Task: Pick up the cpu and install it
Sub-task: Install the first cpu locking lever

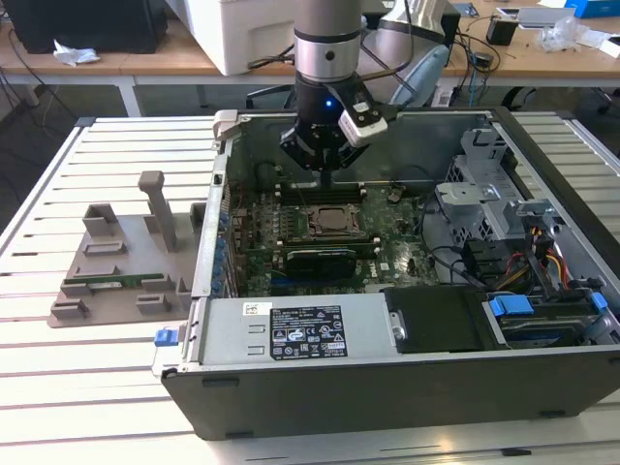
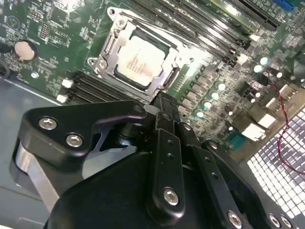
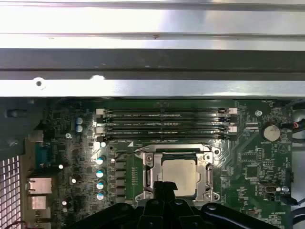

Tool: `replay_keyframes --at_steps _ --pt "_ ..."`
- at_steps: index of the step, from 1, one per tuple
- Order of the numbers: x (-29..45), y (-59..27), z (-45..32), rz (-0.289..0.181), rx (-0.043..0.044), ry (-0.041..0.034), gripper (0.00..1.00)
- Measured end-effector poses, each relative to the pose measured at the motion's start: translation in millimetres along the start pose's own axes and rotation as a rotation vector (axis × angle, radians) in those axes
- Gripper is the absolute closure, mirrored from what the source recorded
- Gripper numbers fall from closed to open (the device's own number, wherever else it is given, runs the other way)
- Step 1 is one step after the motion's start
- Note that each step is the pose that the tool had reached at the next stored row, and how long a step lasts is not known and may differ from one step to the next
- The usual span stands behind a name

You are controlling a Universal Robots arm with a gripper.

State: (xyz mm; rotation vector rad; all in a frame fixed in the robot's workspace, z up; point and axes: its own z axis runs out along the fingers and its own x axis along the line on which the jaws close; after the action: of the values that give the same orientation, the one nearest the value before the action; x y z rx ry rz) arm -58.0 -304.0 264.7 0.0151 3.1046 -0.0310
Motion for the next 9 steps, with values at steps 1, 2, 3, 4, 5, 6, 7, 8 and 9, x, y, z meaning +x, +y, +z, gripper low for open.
replay_keyframes --at_steps 1,2,3,4,5,6,7,8,9 --pt "14.9 0.8 -0.2 0.0 0.0001 0.0001 0.89" --pt "31.5 2.8 -0.4 0.0 0.0001 0.0 0.89" --pt "35.9 3.7 -0.5 0.0 0.0001 0.0 0.89" --pt "43.3 6.0 -0.6 0.0 0.0001 0.0001 0.89" --pt "49.6 10.5 -0.7 0.0 0.0003 0.0002 0.89" --pt "49.8 16.2 -0.6 0.0 0.0001 0.0001 0.89" --pt "50.0 19.1 -0.6 0.0 0.0002 0.0001 0.89" --pt "50.0 21.8 -0.5 0.0 0.0002 0.0002 0.89" --pt "50.1 23.7 -0.5 0.0 0.0002 0.0002 0.89"
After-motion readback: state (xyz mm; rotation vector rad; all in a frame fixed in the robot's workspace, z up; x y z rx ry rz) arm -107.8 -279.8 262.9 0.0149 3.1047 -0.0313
